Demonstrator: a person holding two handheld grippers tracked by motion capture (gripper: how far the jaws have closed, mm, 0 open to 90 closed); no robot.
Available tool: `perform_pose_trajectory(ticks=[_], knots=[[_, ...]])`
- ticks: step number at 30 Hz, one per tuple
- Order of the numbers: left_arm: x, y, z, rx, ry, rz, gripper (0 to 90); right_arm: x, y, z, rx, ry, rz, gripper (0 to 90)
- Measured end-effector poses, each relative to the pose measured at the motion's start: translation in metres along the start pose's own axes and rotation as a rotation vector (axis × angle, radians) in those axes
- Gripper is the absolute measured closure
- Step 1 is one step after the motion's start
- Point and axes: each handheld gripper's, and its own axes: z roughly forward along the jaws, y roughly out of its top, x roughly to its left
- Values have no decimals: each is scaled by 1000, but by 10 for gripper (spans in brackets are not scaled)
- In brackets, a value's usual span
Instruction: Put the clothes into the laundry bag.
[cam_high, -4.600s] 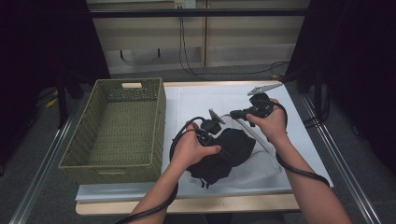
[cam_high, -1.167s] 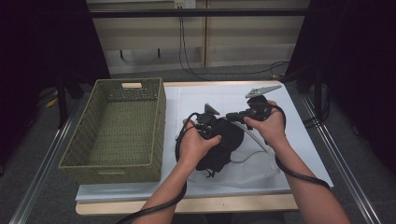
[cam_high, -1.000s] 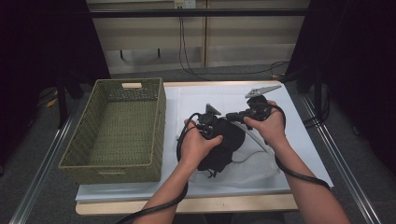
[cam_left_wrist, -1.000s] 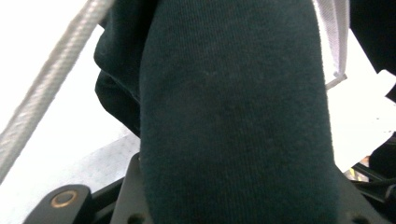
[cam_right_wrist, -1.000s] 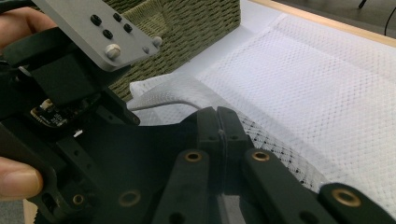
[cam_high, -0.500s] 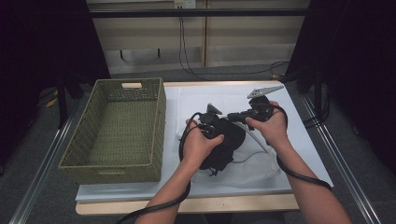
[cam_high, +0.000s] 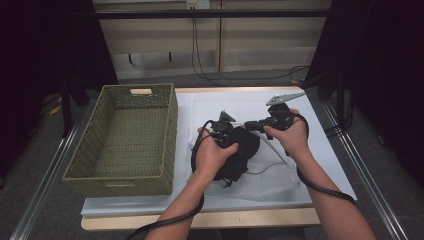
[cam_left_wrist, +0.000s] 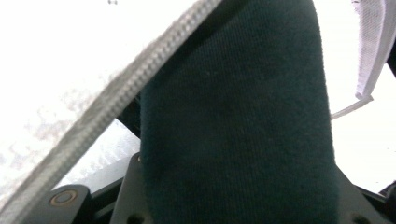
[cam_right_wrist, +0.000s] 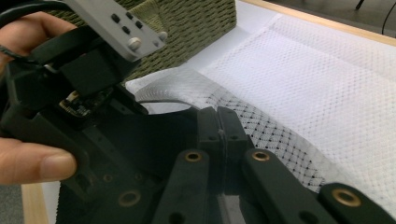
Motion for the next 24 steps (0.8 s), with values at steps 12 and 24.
perform_pose_trajectory(ticks=[12,24], knots=[[3,1,7,16,-4,-5,604,-14,1,7,15,-29,40,900],[4,6,12,18,3,-4,603,-21,2,13,26,-36,64,900]])
